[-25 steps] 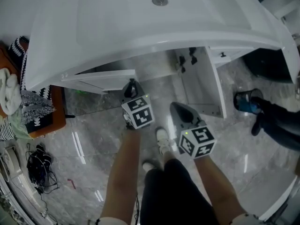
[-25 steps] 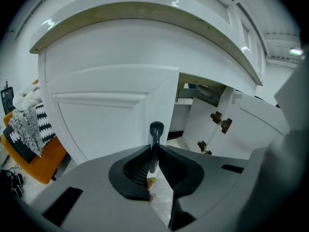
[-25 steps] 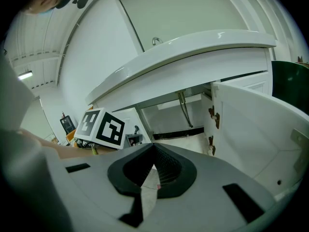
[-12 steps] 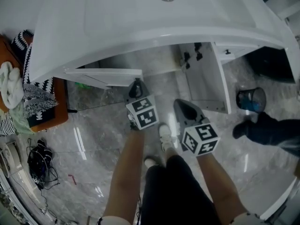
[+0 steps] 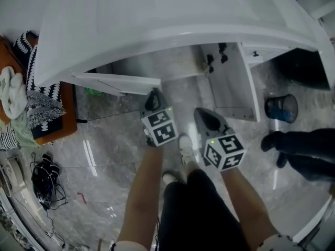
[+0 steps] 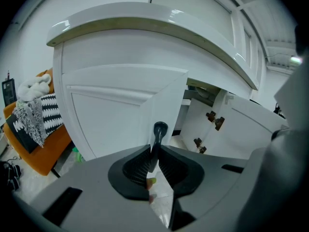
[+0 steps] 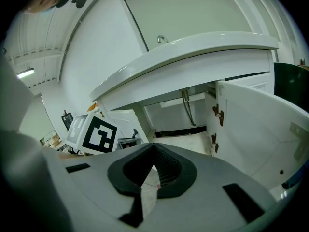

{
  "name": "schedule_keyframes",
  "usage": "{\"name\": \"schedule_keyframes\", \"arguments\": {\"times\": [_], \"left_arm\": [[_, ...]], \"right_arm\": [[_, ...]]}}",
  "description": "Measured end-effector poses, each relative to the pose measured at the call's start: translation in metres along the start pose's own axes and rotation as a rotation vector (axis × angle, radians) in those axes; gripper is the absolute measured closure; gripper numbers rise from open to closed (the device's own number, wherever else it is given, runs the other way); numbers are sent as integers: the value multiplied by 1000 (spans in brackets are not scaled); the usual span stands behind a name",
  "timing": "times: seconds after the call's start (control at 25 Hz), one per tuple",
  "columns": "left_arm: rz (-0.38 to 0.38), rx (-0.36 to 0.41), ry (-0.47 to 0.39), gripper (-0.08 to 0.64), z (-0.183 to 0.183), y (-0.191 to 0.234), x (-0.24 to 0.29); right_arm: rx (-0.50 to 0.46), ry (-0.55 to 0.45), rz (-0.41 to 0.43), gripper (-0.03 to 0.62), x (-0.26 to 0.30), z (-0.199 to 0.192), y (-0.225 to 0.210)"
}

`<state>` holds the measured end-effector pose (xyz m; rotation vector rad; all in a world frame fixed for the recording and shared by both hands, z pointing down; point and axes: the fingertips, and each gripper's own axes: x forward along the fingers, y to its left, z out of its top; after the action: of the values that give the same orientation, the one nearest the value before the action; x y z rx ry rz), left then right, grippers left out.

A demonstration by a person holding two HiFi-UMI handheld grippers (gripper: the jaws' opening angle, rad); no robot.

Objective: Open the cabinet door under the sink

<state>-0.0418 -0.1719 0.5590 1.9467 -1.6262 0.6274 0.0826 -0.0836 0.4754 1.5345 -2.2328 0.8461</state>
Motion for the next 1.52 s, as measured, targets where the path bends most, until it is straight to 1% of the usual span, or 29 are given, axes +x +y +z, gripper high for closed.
{"name": "schedule_keyframes", "arguments": {"times": [0.28, 1.28, 1.52], "left_arm": [[-5, -6, 3, 508, -9, 5, -12], [16, -25, 1, 508, -29, 18, -36], [24, -41, 0, 506, -36, 22, -43]], "right_arm": [[-8, 3, 7, 584, -3, -1, 10], [-8, 2, 7, 584, -11, -9, 22], [-13, 0, 17, 584, -12, -12, 29]]}}
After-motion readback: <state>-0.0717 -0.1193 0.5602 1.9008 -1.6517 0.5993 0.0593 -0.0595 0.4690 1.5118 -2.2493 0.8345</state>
